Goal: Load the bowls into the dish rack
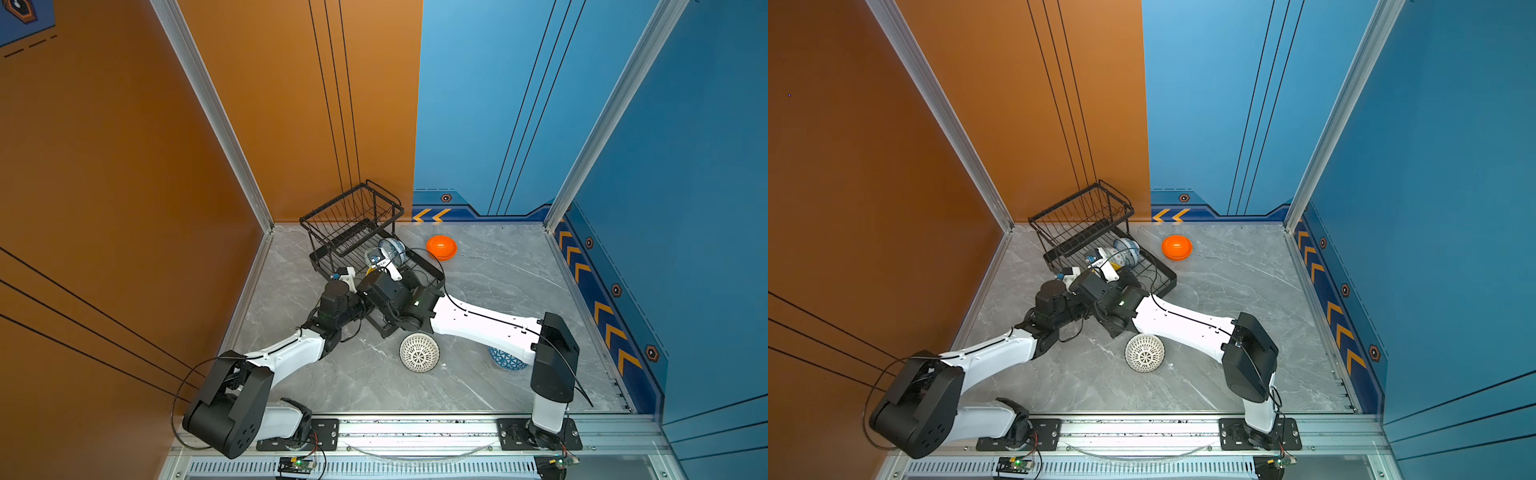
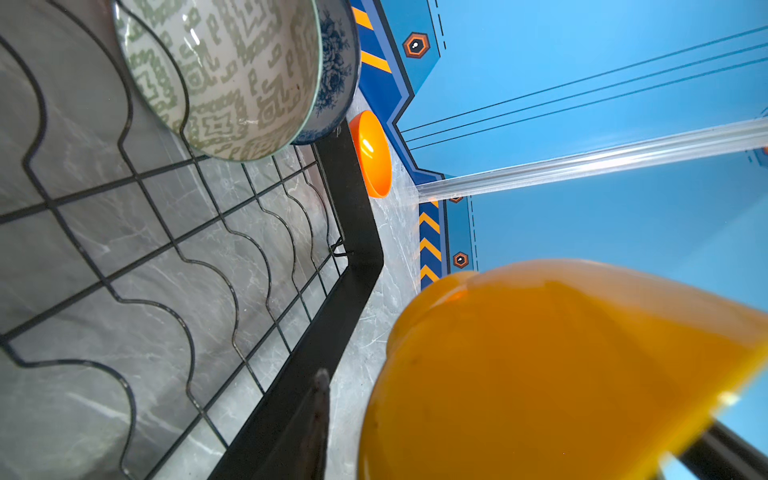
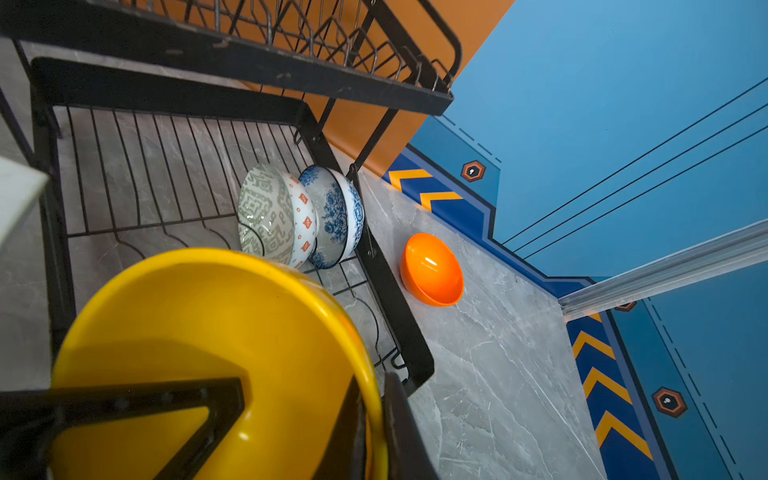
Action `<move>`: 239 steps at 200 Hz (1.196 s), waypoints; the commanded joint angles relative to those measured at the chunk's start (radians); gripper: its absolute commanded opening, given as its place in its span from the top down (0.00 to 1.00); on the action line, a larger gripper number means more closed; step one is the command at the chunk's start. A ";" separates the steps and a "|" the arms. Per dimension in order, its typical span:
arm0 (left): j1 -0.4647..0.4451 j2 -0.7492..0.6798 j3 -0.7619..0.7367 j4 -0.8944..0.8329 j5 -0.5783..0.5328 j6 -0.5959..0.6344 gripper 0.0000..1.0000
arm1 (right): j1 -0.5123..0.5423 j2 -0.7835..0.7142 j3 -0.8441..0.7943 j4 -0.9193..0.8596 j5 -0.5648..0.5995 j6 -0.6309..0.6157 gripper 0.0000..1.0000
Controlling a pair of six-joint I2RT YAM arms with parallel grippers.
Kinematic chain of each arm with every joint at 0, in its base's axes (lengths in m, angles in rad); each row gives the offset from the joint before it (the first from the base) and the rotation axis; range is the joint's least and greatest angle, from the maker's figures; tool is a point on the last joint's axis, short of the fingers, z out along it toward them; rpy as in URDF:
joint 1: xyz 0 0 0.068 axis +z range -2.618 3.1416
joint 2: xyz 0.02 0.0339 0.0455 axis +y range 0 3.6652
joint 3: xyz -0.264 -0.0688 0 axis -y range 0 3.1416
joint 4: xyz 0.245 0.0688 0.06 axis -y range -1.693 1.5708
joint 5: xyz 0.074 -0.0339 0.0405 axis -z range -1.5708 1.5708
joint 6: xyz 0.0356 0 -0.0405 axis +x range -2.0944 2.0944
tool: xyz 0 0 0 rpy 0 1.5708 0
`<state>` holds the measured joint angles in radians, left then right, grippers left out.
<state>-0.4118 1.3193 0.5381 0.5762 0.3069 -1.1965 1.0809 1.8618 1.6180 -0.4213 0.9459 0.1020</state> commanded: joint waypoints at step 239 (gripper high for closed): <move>0.510 -0.458 -0.170 -0.467 0.282 0.054 0.02 | 0.003 0.436 0.172 0.633 0.311 -0.835 1.00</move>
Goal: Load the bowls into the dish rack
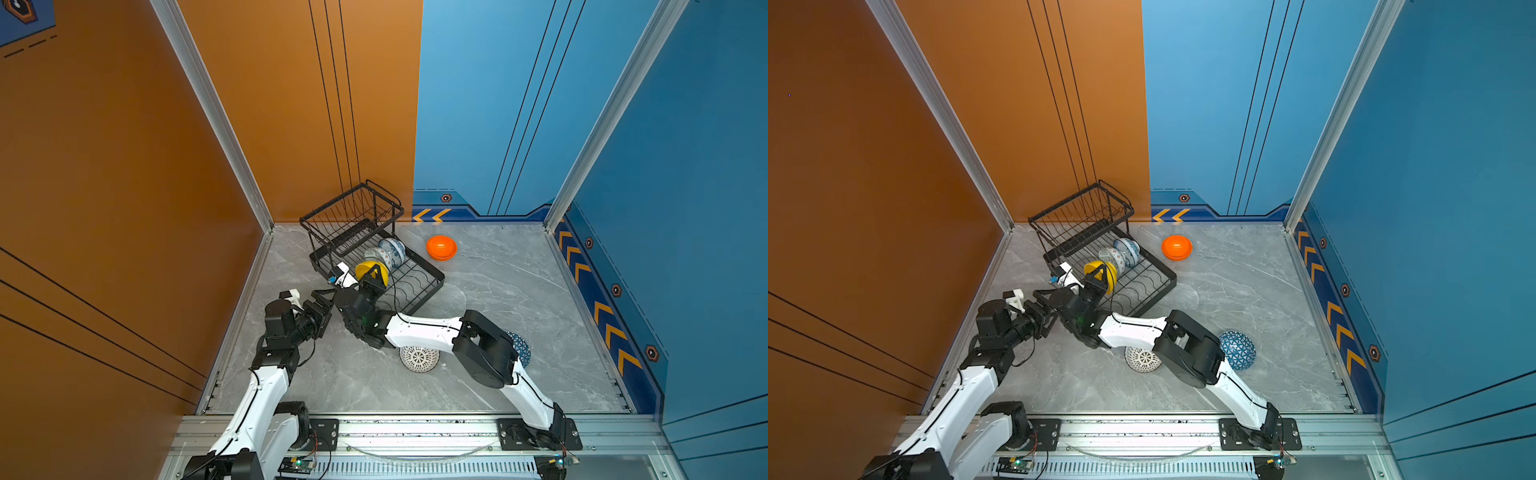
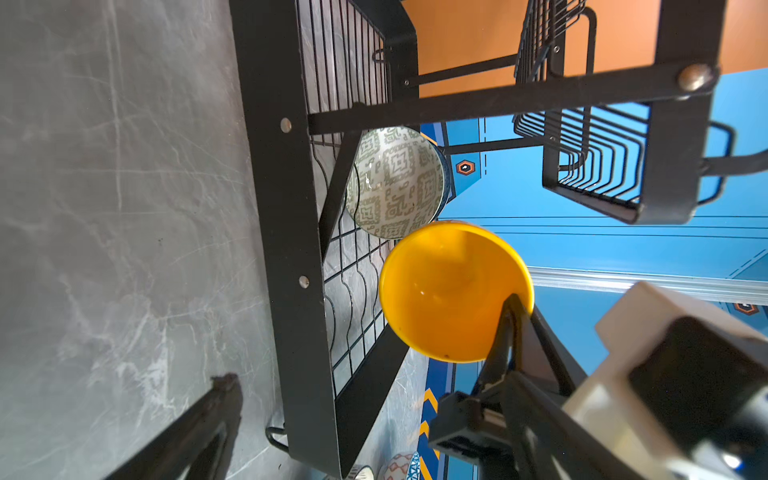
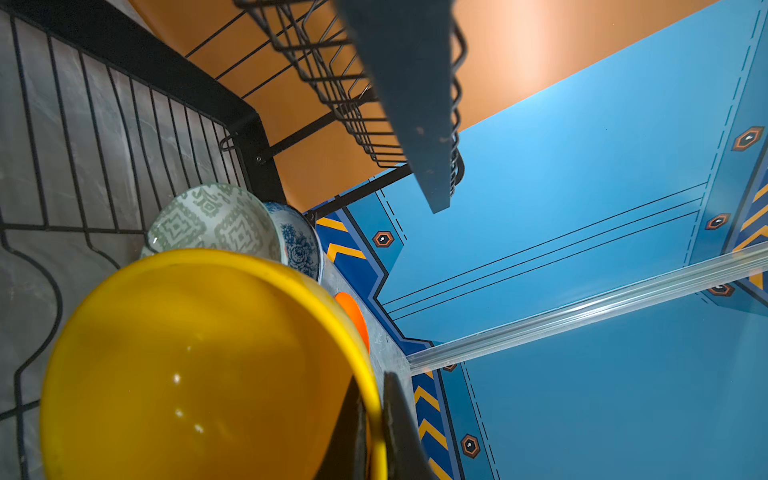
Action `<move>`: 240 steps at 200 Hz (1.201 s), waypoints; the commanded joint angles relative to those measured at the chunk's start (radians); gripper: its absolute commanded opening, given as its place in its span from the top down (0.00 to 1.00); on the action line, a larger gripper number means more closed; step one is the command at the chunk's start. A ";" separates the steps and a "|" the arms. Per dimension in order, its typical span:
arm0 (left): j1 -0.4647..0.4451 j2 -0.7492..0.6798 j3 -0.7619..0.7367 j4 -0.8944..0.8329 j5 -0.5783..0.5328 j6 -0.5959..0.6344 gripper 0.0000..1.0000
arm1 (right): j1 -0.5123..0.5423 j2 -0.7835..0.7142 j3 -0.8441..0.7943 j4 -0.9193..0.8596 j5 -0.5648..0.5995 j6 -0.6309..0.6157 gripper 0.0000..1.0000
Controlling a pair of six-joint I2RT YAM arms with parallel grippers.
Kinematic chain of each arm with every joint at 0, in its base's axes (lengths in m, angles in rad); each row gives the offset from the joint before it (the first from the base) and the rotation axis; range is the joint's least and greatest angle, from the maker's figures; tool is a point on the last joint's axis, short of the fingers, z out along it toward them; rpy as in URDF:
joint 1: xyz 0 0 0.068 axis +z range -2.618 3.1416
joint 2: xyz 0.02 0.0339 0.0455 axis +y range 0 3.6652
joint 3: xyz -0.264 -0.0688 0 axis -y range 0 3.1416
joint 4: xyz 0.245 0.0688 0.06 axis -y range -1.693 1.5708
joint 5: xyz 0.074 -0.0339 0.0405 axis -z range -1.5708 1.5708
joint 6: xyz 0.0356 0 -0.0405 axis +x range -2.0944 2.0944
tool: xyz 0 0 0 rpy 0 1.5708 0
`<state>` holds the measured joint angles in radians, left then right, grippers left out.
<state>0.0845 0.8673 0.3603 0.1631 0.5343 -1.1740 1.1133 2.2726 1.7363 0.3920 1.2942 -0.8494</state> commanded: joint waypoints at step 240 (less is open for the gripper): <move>0.081 0.096 0.085 -0.121 0.095 0.108 0.02 | -0.075 0.399 0.430 0.001 -0.080 -0.217 1.00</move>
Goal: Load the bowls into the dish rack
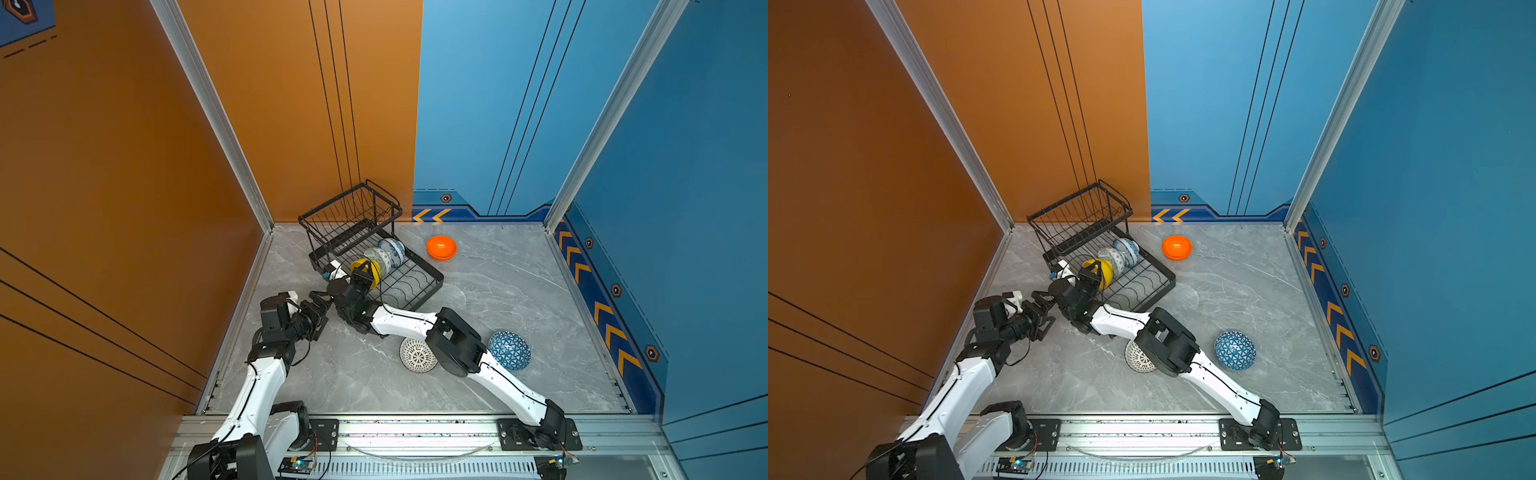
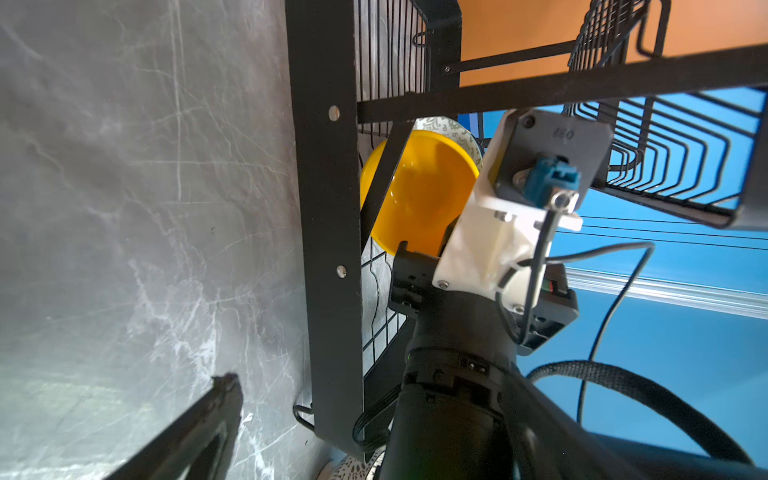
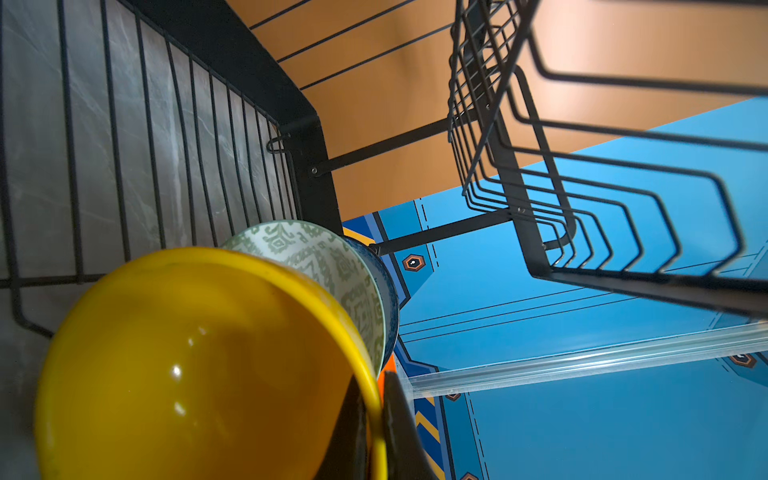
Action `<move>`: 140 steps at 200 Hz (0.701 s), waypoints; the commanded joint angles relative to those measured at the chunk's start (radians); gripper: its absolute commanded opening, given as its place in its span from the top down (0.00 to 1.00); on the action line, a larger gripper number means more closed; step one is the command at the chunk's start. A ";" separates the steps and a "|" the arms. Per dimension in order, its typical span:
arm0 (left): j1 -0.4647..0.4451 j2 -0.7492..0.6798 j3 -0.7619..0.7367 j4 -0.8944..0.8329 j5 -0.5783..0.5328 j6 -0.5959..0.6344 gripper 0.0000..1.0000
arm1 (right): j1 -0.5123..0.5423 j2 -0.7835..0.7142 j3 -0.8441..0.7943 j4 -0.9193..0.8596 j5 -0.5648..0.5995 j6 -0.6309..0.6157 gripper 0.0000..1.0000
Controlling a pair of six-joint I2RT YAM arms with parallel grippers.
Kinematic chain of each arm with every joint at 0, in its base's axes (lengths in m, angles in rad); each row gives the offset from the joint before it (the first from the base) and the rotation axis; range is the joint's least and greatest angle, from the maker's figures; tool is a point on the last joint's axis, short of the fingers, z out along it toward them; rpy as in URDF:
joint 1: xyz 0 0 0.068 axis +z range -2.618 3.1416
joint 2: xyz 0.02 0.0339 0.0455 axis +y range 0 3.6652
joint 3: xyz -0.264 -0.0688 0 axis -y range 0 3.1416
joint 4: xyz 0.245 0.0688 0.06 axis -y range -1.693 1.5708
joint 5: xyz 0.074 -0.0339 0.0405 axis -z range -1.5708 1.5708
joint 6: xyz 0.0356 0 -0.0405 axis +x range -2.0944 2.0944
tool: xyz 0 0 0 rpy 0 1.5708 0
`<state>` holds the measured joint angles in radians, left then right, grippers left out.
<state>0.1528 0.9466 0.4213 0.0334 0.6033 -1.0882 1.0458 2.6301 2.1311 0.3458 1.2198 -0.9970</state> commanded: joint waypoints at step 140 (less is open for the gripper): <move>0.016 0.042 0.023 0.031 0.032 0.022 0.02 | -0.024 0.080 0.070 -0.008 -0.023 -0.023 1.00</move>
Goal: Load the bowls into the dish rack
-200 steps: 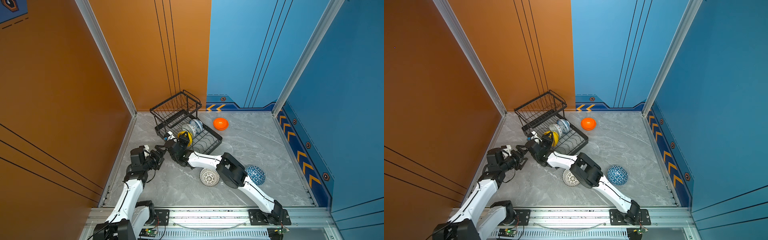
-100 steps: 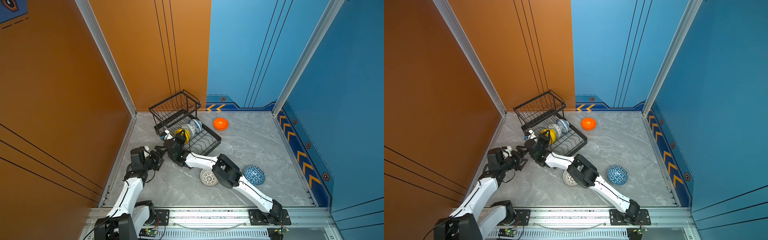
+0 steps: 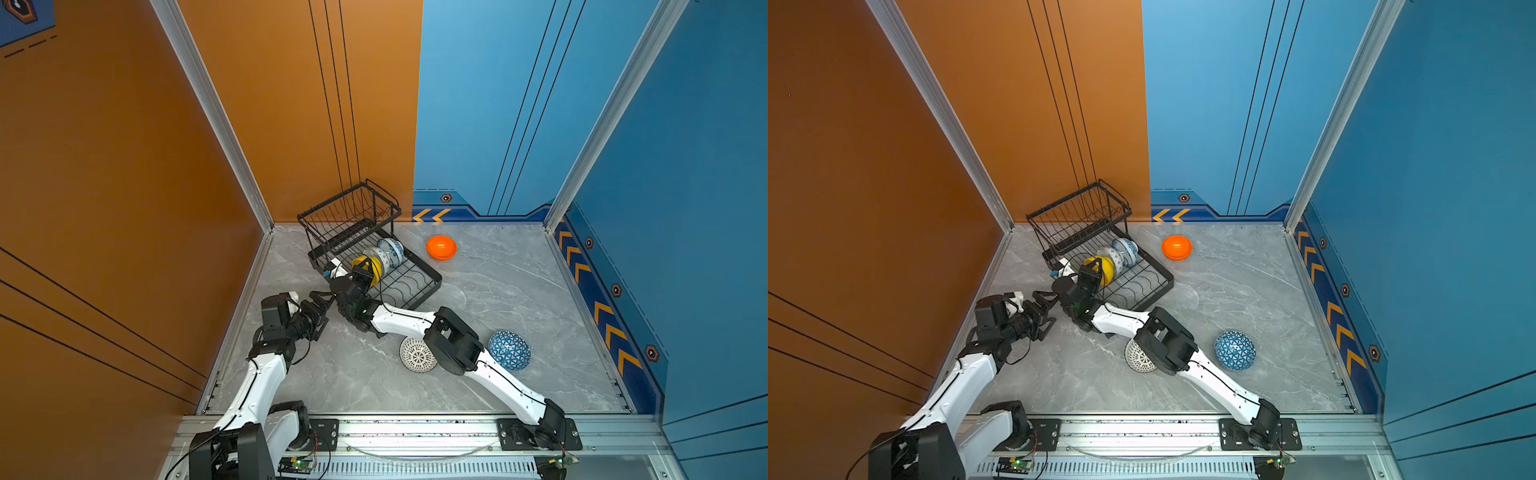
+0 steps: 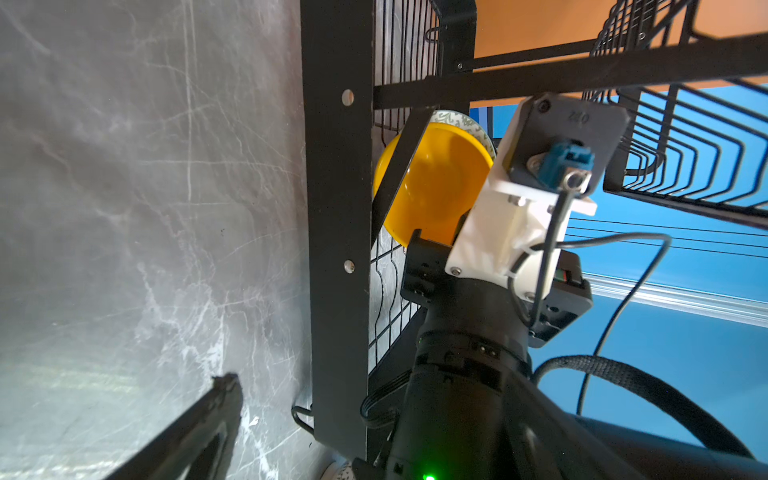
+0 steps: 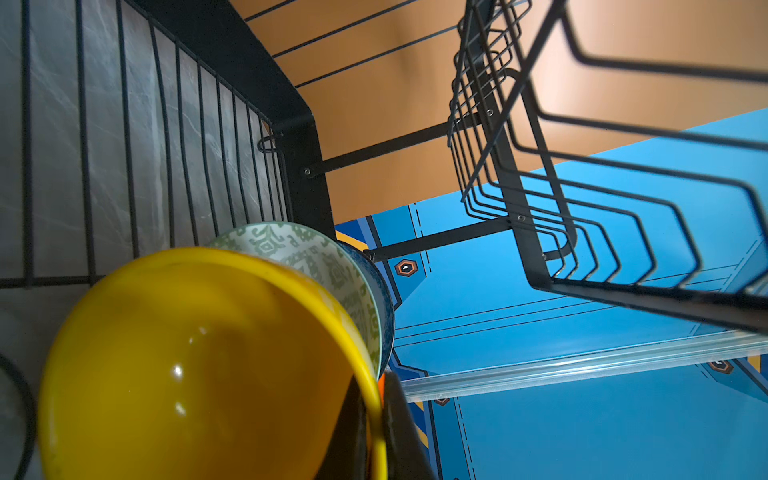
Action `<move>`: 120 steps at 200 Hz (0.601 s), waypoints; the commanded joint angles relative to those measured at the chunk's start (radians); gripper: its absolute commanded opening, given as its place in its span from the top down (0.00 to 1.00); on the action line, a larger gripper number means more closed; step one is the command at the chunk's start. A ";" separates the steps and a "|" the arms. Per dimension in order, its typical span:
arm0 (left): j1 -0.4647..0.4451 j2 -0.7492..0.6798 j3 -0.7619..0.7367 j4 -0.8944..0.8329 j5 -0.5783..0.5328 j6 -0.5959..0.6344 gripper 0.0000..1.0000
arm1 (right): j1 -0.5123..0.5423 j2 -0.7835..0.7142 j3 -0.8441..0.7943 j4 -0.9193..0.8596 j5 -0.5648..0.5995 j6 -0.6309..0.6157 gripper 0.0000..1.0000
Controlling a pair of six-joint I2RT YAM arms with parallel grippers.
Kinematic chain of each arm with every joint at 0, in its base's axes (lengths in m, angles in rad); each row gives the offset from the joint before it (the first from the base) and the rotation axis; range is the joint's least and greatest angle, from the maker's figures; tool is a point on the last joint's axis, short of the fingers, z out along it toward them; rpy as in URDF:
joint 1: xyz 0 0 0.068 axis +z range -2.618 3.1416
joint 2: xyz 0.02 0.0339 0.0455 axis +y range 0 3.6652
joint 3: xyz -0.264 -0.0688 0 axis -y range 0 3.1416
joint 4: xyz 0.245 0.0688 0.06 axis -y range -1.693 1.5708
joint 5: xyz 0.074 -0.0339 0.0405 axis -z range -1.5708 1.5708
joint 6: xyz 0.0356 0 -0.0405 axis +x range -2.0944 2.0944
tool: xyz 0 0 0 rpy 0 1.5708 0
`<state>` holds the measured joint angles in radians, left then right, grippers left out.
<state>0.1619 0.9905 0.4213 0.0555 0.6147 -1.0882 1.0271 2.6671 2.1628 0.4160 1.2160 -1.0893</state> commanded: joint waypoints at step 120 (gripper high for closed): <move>0.005 -0.001 0.022 0.010 0.022 0.027 0.02 | 0.013 0.140 0.121 -0.143 0.022 0.066 1.00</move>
<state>0.1650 0.9905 0.4213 0.0544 0.6140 -1.0878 1.0313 2.7308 2.2868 0.3256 1.2327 -1.0130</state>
